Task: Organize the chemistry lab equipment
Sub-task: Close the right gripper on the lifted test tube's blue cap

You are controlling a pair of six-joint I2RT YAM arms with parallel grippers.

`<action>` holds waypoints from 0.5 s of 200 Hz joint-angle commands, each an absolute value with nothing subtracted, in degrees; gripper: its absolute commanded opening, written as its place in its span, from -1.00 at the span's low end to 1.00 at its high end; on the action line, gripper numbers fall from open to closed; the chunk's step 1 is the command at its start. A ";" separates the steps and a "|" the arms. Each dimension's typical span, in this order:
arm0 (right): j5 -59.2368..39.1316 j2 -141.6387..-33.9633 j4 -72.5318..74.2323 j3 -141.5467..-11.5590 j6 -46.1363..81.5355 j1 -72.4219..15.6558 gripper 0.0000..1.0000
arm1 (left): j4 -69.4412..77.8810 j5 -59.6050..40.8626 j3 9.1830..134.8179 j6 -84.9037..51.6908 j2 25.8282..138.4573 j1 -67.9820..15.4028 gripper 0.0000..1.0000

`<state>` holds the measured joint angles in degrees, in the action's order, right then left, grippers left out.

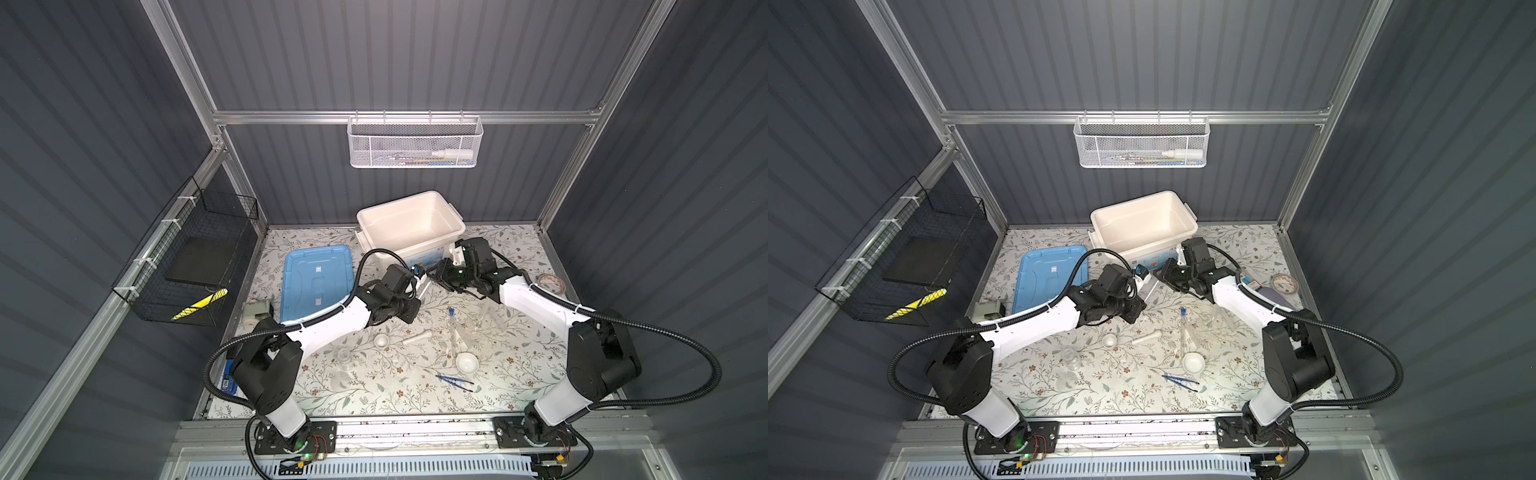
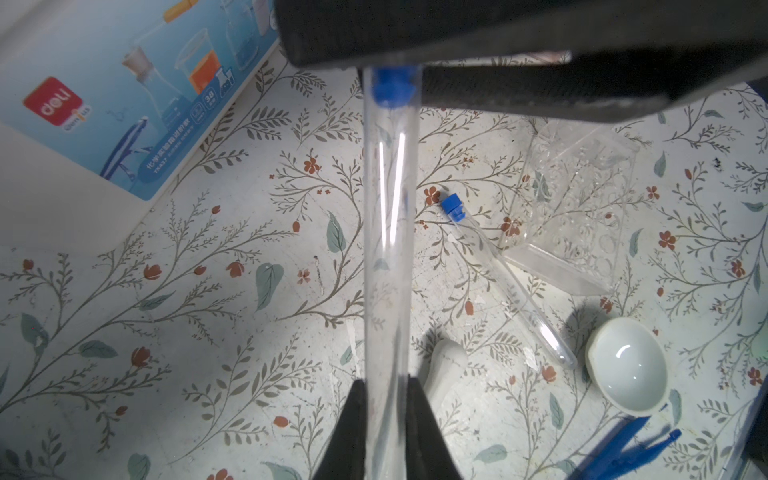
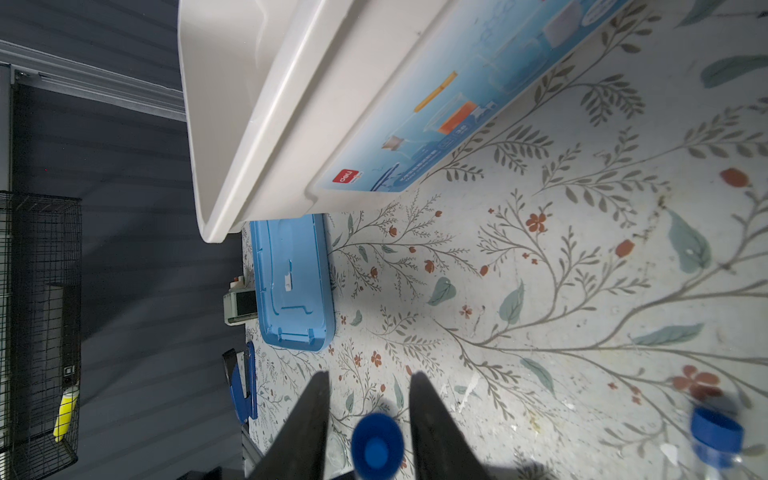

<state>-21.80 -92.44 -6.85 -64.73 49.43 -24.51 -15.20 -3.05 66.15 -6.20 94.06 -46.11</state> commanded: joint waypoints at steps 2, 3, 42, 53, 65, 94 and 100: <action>-22.45 -92.97 -6.33 -66.00 48.76 -24.35 -0.35 | -15.01 -4.12 66.09 -5.66 93.69 -46.49 -0.68; -22.48 -92.93 -6.33 -66.00 48.73 -24.35 -0.35 | -14.98 -4.13 66.09 -5.69 93.69 -46.49 -0.67; -22.61 -92.96 -6.59 -65.85 48.25 -24.33 -0.48 | -15.06 -4.17 66.42 -5.70 93.95 -46.49 -0.67; -22.58 -92.90 -6.84 -65.74 47.99 -24.35 -0.51 | -15.07 -4.13 66.46 -5.68 94.04 -46.49 -0.67; -22.45 -92.72 -7.10 -65.57 47.76 -24.35 -0.54 | -15.12 -4.30 66.53 -5.71 94.13 -46.49 -0.67; -22.26 -92.28 -7.29 -65.16 47.33 -24.34 -0.58 | -15.12 -4.39 66.68 -5.93 94.37 -46.49 -0.64; -22.19 -92.20 -7.37 -65.13 47.24 -24.34 -0.60 | -15.10 -4.39 66.75 -6.05 94.39 -46.42 -0.62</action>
